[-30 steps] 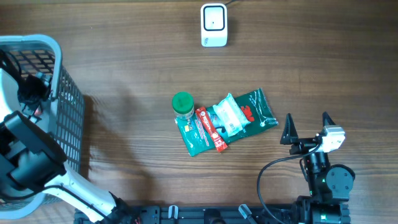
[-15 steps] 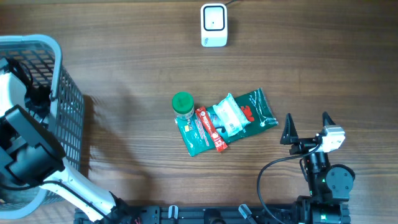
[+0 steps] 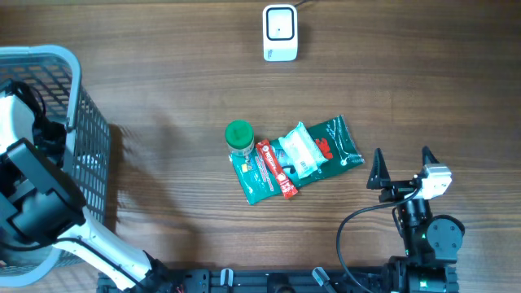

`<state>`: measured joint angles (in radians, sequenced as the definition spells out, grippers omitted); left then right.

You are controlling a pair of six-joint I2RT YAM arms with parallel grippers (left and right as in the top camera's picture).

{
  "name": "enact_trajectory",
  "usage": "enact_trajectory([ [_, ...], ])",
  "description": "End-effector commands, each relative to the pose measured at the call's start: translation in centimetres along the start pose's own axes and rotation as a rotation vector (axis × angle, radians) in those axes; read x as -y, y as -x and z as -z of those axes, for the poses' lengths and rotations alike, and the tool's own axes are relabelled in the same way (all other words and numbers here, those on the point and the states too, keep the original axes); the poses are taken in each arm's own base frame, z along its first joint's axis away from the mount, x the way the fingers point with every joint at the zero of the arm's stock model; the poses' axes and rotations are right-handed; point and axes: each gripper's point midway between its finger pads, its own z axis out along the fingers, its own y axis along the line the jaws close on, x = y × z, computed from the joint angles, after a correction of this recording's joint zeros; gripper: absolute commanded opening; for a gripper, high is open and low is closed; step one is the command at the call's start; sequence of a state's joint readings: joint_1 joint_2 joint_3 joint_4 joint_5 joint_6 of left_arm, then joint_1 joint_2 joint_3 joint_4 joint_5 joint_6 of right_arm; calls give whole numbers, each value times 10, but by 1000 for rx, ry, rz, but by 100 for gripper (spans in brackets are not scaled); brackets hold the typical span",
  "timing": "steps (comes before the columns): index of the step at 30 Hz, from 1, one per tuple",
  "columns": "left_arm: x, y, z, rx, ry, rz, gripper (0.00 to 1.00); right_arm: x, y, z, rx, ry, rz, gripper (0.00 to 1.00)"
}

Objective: Scan the item barcode
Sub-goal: 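Reach left gripper into basket and grasp small green box, then place small green box on table left of jar, return to basket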

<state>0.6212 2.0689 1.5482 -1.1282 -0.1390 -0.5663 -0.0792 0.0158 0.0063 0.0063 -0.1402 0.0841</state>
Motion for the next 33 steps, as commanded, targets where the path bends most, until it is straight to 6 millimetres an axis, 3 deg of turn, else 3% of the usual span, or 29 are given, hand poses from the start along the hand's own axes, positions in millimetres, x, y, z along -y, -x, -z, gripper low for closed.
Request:
enact_trajectory([
  [1, -2, 21, 69, 158, -98, 50, 21, 1, 1, 0, 4, -5, 6, 100],
  [5, -9, 28, 138, 295, -201, 75, 21, 1, 1, 0, 4, -5, 6, 100],
  [6, -15, 28, 172, 364, -253, 87, 21, 1, 1, 0, 4, -5, 6, 100],
  [9, -33, 17, 235, 502, -362, 112, 21, 1, 1, 0, 4, -5, 6, 100],
  [11, -45, -1, 279, 583, -477, 125, 21, 1, 1, 0, 4, -5, 6, 100],
  [14, -58, -31, 322, 640, -634, 151, 21, 1, 1, 0, 4, -5, 6, 100],
  [16, -56, -70, 356, 644, -810, 78, 21, 1, 1, 0, 4, -5, 6, 100],
  [18, -47, -102, 368, 600, -905, -10, 21, 1, 1, 0, 4, -5, 6, 100],
  [20, -30, -138, 364, 512, -927, -128, 21, 1, 1, 0, 4, -5, 6, 100],
  [23, -5, -165, 341, 411, -875, -224, 21, 1, 1, 0, 4, -5, 6, 100],
  [26, 31, -198, 287, 301, -715, -383, 21, 1, 1, 0, 4, -5, 6, 100],
  [30, 50, -215, 205, 239, -440, -379, 21, 1, 1, 0, 4, -5, 6, 100],
  [33, 73, -244, 148, 167, -365, -458, 21, 1, 1, 0, 4, -5, 6, 100],
])
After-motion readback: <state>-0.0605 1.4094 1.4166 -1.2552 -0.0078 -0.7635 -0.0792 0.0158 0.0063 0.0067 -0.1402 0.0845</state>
